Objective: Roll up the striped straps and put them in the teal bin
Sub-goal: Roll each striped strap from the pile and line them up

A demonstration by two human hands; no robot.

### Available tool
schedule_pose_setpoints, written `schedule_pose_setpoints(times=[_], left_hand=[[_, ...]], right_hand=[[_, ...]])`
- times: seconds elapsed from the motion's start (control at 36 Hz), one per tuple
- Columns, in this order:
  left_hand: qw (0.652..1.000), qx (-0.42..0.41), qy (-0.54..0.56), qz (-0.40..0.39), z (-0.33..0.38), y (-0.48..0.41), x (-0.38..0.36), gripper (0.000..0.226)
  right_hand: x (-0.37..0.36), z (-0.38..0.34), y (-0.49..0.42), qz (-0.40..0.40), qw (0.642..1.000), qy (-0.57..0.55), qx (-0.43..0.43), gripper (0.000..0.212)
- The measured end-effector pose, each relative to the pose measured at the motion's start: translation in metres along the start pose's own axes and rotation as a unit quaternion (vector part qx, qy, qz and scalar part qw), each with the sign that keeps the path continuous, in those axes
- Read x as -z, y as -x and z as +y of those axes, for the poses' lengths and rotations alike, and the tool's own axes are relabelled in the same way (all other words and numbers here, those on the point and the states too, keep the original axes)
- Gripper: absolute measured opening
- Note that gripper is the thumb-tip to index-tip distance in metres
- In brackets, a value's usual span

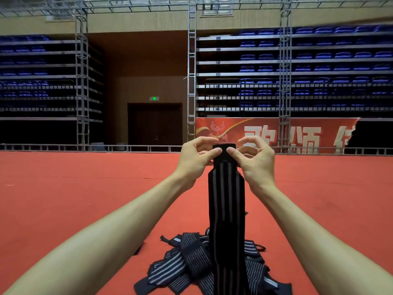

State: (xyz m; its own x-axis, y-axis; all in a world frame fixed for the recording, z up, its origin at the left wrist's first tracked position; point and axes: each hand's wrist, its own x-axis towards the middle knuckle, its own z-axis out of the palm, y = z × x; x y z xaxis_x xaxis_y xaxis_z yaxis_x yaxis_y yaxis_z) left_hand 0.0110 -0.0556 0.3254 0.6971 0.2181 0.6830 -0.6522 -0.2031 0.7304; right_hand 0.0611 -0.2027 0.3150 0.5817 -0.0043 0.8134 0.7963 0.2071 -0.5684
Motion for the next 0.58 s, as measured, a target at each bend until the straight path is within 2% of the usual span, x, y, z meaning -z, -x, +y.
schedule_pose_setpoints(times=[0.17, 0.47, 0.58], left_hand=[[1.0, 0.006, 0.009, -0.011, -0.001, 0.001, 0.0, 0.012], [0.999, 0.009, -0.024, -0.03, -0.003, -0.001, -0.003, 0.021], [0.999, 0.004, -0.028, -0.015, -0.006, -0.004, -0.005, 0.025]], right_hand=[[0.001, 0.005, 0.003, 0.001, 0.998, 0.038, 0.048, 0.026], [-0.002, 0.015, 0.003, -0.008, 0.997, 0.025, 0.077, 0.027], [-0.003, 0.013, 0.003, -0.018, 0.997, 0.016, 0.076, 0.023]])
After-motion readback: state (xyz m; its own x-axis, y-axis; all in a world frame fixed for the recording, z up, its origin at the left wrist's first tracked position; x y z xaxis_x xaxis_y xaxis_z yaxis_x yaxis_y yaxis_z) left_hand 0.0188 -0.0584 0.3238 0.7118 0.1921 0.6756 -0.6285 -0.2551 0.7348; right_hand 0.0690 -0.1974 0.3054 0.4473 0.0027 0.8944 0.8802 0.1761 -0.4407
